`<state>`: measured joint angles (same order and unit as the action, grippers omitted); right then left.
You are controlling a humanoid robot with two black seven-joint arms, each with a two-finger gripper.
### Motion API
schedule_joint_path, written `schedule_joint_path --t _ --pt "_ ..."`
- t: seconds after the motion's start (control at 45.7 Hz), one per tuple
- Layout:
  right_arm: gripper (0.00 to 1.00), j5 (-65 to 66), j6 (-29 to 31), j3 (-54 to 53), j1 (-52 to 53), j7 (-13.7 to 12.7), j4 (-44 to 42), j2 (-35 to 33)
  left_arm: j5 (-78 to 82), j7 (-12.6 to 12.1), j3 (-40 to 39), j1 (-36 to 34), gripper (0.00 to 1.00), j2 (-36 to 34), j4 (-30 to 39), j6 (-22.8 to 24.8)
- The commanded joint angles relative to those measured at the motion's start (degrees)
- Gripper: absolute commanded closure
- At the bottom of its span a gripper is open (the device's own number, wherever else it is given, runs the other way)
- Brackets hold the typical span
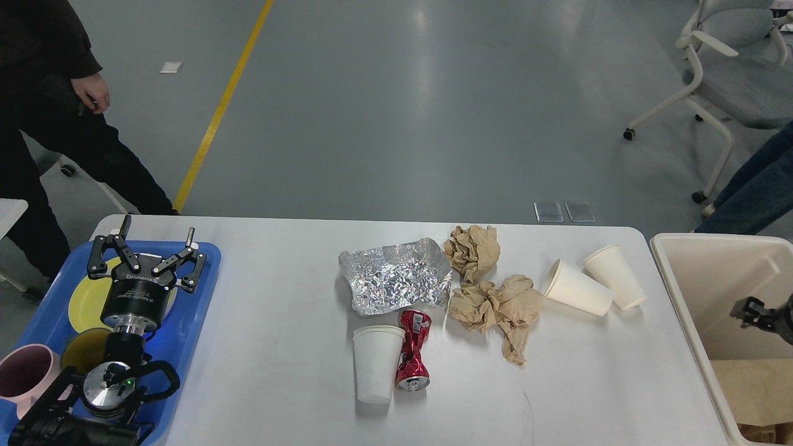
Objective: Tidy desktop
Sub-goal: 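Raise the right gripper out of the white bin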
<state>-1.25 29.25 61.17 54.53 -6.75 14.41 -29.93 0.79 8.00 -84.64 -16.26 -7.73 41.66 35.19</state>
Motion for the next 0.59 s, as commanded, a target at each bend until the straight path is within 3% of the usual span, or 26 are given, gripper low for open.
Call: schedule_joint_path --t 0.0,0.153,0.306,0.394,0.569 --pt "0.00 3.80 9.06 2.98 11.55 -1.15 6.75 -1.45 0.00 0.00 0.00 0.00 0.04 0.00 0.00 -0.03" --pt "0.00 5.12 10.30 10.88 31.32 -4.41 25.73 -2.51 0.00 0.00 0.00 0.00 0.04 0.00 0.00 0.06" --pt "0.00 4.59 10.30 17.39 49.51 -4.59 43.40 -0.23 0.00 0.00 0.00 0.00 0.04 0.00 0.00 -0.03" --pt "0.00 4.33 10.65 21.17 59.71 -4.59 52.28 4.42 0.00 0.00 0.00 0.00 0.04 0.00 0.00 -0.03" --pt "0.00 0.29 11.00 22.68 72.99 -4.59 67.14 10.24 0.00 0.00 0.00 0.00 0.04 0.00 0.00 -0.03"
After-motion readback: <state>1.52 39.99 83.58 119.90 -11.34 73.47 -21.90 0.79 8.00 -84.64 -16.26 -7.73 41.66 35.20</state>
